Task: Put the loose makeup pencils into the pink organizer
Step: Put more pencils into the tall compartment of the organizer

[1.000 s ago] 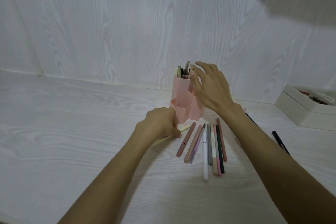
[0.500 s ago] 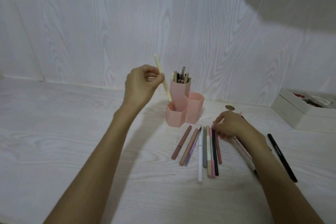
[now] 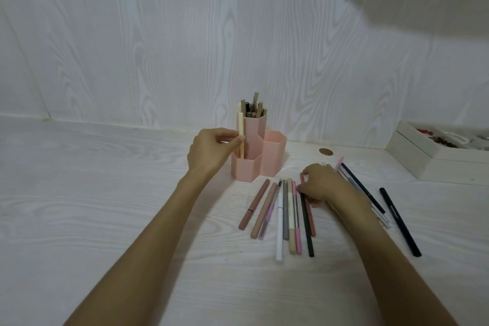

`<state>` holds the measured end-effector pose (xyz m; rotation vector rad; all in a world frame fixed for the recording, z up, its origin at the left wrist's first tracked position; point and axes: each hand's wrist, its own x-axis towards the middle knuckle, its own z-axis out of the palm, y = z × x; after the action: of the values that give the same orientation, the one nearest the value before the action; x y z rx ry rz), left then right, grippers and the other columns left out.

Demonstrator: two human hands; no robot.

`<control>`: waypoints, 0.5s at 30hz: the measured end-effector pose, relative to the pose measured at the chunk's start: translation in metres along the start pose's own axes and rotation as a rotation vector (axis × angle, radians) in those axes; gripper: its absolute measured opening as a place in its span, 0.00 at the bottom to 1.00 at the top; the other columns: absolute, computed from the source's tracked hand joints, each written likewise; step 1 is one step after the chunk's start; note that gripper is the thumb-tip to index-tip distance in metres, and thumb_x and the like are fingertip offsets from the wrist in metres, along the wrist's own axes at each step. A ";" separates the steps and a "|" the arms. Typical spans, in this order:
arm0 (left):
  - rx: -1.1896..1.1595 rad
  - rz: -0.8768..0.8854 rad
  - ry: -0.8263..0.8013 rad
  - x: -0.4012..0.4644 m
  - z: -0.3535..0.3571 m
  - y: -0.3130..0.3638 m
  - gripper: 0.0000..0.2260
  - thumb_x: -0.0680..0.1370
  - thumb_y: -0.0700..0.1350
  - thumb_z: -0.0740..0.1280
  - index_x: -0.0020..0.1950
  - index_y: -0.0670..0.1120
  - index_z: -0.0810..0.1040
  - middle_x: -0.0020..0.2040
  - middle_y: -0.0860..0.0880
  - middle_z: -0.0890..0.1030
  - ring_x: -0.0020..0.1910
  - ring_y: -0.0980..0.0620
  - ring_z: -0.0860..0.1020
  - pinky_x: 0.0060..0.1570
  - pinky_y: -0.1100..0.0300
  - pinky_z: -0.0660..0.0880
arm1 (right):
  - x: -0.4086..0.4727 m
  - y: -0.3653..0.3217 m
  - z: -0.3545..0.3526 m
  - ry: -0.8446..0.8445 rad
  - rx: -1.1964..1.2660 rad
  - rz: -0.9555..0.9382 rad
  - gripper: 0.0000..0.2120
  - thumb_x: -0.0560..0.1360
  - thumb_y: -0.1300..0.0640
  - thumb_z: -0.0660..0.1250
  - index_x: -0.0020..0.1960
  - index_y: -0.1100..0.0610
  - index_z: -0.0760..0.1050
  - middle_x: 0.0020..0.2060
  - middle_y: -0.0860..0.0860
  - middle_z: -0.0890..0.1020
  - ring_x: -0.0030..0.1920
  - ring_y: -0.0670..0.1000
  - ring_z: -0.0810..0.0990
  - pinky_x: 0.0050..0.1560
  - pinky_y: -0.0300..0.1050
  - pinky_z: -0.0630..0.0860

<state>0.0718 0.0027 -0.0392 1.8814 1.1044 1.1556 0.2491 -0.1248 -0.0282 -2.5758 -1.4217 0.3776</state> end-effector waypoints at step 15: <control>0.068 -0.115 -0.032 0.004 0.004 -0.007 0.14 0.71 0.54 0.72 0.55 0.52 0.84 0.44 0.58 0.82 0.51 0.54 0.81 0.46 0.60 0.69 | 0.003 0.005 -0.003 -0.066 0.309 0.037 0.17 0.74 0.66 0.65 0.60 0.72 0.71 0.35 0.64 0.81 0.25 0.52 0.77 0.30 0.43 0.78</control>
<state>0.0746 0.0092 -0.0452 1.8551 1.2316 1.0319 0.2553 -0.1249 -0.0271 -2.3610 -1.2252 0.6395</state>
